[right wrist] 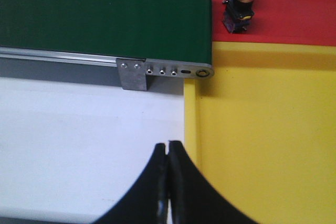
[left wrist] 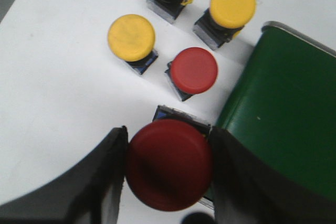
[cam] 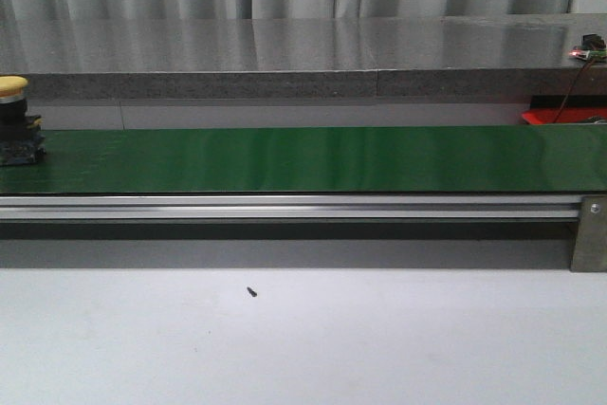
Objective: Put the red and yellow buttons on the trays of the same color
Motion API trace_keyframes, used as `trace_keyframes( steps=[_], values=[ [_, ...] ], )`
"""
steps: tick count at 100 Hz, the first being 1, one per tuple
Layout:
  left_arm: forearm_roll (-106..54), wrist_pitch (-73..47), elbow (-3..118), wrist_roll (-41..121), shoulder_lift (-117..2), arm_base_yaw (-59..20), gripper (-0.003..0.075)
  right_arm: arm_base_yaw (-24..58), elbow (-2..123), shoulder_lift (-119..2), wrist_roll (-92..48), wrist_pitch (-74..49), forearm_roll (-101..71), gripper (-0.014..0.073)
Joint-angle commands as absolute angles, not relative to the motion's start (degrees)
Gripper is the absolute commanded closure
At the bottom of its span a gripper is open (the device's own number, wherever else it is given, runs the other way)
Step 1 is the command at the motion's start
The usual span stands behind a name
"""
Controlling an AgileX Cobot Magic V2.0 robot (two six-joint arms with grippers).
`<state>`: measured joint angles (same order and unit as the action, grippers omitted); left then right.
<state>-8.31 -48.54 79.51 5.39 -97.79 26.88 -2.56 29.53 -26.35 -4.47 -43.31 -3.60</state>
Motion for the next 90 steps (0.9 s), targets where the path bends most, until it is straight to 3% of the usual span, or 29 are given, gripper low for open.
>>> trace_keyframes(
  steps=[1,31,61,68,80,90],
  values=[
    [-8.9,-47.1,80.9,5.4,-94.7,24.7,0.0542,-2.5,30.8,-26.5,-4.4,-39.8,-3.8,0.0662],
    [-8.8,-46.4,80.9,5.4,-94.7,19.8,0.0542,-2.5,30.8,-26.5,-4.4,-39.8,-3.8,0.0662],
    [-8.8,-47.5,80.9,5.4,-97.6,19.7,0.0519,-2.5,30.8,-26.5,-4.4,-39.8,-3.8,0.0662],
    [-9.0,-47.5,80.9,5.4,-97.7,19.7,0.0444,-2.5,30.8,-26.5,-4.4,-39.8,-3.8,0.0662],
    [-10.5,-47.1,80.9,5.6,-97.6,19.7,0.0222,-2.5,30.8,-26.5,-4.4,-39.8,-3.8,0.0662],
    [-11.8,-47.1,80.9,6.0,-96.9,19.6,0.0092,-2.5,30.8,-26.5,-4.4,-39.8,-3.8,0.0662]
  ],
)
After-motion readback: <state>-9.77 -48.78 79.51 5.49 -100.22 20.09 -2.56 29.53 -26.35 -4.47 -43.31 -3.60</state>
